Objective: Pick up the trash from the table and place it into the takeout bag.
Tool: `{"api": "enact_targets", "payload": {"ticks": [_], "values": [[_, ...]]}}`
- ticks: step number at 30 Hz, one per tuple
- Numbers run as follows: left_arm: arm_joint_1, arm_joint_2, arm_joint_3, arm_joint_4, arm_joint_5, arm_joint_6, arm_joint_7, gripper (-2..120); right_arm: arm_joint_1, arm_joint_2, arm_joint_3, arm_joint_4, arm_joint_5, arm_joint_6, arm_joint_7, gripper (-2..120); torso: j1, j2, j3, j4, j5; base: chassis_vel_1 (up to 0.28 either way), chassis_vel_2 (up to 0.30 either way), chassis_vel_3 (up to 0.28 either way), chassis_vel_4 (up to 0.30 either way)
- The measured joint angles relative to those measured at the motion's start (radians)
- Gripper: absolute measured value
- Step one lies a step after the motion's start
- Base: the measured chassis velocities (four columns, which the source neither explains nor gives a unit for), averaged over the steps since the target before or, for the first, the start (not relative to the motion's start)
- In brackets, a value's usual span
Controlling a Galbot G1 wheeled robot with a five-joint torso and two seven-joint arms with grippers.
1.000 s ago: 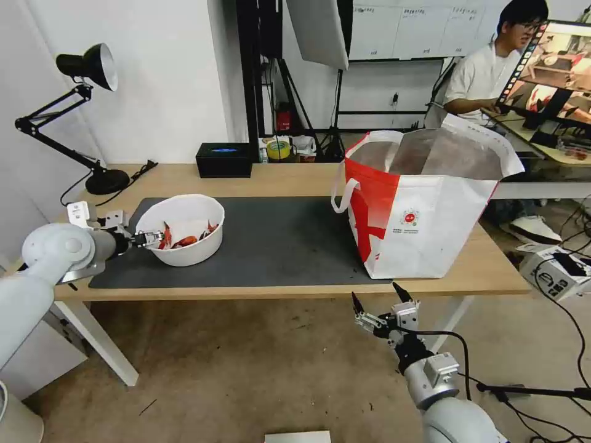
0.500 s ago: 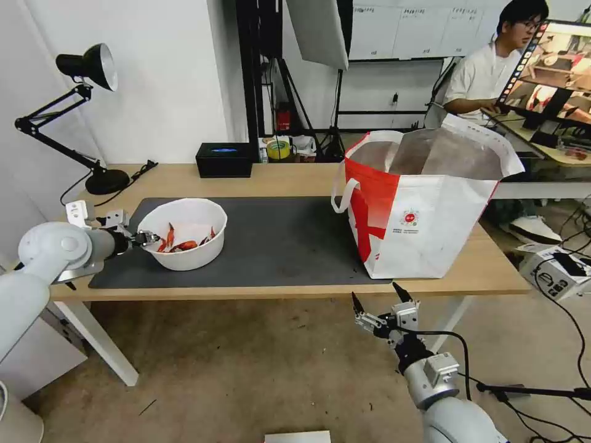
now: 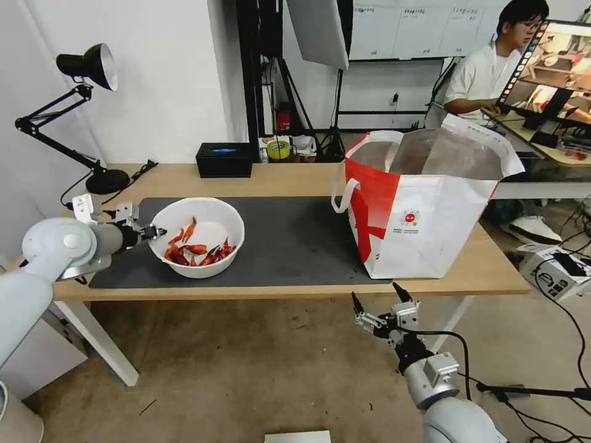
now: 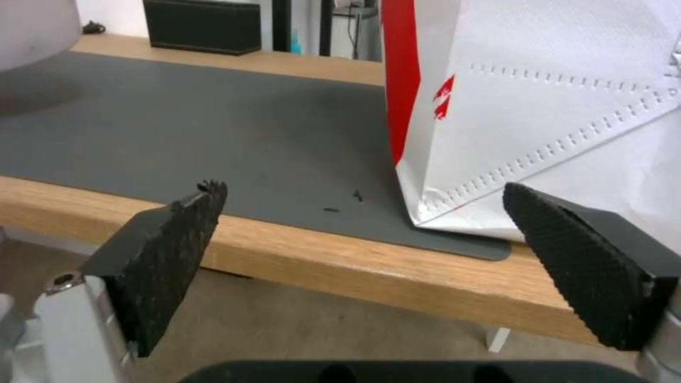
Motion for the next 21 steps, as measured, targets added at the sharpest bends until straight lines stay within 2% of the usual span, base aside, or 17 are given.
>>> {"api": "enact_targets", "payload": {"ticks": [8, 9, 14, 21], "values": [[-0.070, 0.004, 0.024, -0.041, -0.046, 0.000, -0.014, 0, 0.000, 0.000, 0.000, 0.000, 0.000, 0.000, 0.000, 100, 0.000, 0.000, 0.000, 0.0000, 0.0000, 0.000, 0.000, 0.000, 0.000], [-0.120, 0.004, 0.054, -0.056, -0.067, 0.000, -0.021, 0, 0.000, 0.000, 0.000, 0.000, 0.000, 0.000, 0.000, 100, 0.000, 0.000, 0.000, 0.0000, 0.0001, 0.000, 0.000, 0.000, 0.000], [-0.218, -0.009, 0.112, -0.074, -0.096, -0.003, -0.036, 0, 0.000, 0.000, 0.000, 0.000, 0.000, 0.000, 0.000, 100, 0.000, 0.000, 0.000, 0.0000, 0.0003, 0.000, 0.000, 0.000, 0.000], [-0.418, -0.081, 0.230, -0.075, -0.148, -0.022, -0.075, 0, 0.000, 0.000, 0.000, 0.000, 0.000, 0.000, 0.000, 100, 0.000, 0.000, 0.000, -0.0002, 0.0001, 0.000, 0.000, 0.000, 0.000]]}}
